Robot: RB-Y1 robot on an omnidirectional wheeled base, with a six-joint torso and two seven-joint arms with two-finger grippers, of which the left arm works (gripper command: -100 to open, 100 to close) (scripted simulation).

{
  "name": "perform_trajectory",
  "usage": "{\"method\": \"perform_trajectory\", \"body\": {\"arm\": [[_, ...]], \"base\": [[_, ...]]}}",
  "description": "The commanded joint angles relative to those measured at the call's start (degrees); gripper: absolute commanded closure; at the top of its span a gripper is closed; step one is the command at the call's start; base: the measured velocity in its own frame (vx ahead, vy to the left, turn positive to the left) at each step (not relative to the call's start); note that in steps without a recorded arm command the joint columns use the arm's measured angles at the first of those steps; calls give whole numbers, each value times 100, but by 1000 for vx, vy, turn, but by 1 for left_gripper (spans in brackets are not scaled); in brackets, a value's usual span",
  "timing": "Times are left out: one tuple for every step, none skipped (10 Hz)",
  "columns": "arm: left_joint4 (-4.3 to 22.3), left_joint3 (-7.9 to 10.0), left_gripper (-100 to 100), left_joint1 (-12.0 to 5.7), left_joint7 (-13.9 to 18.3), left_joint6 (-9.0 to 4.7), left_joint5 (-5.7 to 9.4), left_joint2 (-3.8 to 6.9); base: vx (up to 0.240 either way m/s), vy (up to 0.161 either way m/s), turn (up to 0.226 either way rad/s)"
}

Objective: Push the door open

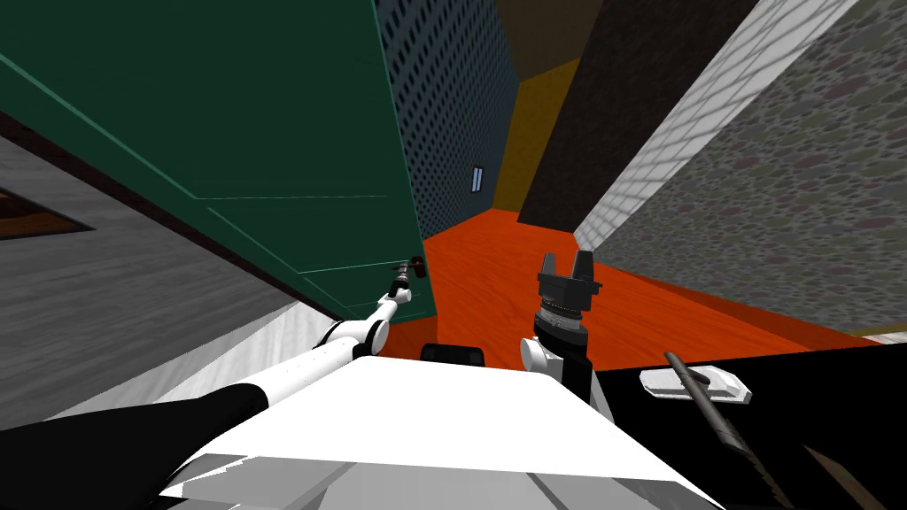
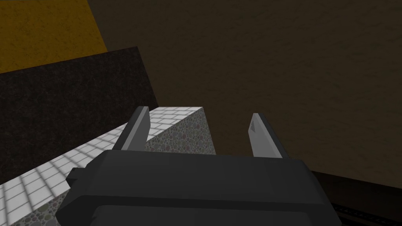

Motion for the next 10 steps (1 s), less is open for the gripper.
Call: {"method": "perform_trajectory", "body": {"arm": [[135,84,100,-41,16,-72,37,123],[138,110,100,-36,7,-74,48,140],[146,163,100,-26,-11,-78,71,172],[152,212,100,-17,-27,-82,91,201],[152,212,100,-17,-27,-82,91,201],[152,212,100,-17,-27,-82,91,201],[164,302,100,-1,-58,-89,129,256],[167,323,100,3,-65,-90,137,269],[167,323,100,3,-65,-90,137,269],[167,323,100,3,-65,-90,137,269]], "base": [[135,-84,48],[162,-110,69],[161,-75,71],[165,-72,56],[120,-65,29],[47,-26,11],[130,-73,36],[163,-106,72],[91,-51,46],[26,-3,3]]}}
